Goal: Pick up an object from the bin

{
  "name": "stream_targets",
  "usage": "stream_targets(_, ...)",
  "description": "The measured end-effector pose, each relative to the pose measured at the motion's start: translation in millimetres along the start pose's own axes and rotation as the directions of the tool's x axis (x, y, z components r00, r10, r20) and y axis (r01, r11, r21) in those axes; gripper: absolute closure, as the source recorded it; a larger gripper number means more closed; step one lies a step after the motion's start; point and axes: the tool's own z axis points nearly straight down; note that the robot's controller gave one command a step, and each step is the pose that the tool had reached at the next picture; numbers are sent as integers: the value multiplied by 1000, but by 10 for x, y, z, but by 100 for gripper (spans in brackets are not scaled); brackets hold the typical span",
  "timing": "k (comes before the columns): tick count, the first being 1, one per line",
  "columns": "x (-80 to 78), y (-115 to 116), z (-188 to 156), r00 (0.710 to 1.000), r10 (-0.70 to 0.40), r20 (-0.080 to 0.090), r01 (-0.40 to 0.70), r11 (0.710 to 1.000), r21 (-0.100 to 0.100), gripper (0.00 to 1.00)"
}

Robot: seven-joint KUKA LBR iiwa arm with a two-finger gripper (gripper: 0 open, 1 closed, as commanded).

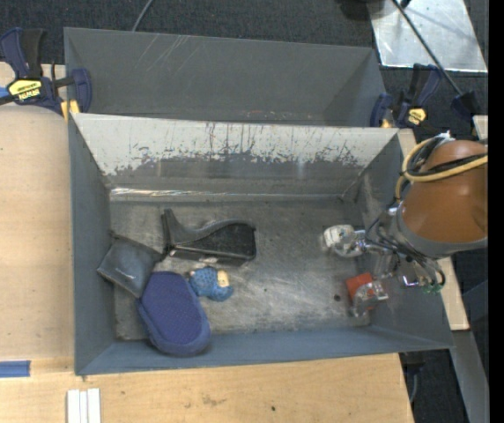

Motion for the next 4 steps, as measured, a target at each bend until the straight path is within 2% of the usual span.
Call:
stream_targets(1,-198,-133,6,972,-236,2,236,972,8,0)
stream_targets(2,-556,32,-46,895,-445,3,445,895,16,0)
stream_targets(3,-422,147,-9,766,-643,2,643,765,22,0)
stream_targets(4,-794,187,-81,806,-592,1,592,806,17,0)
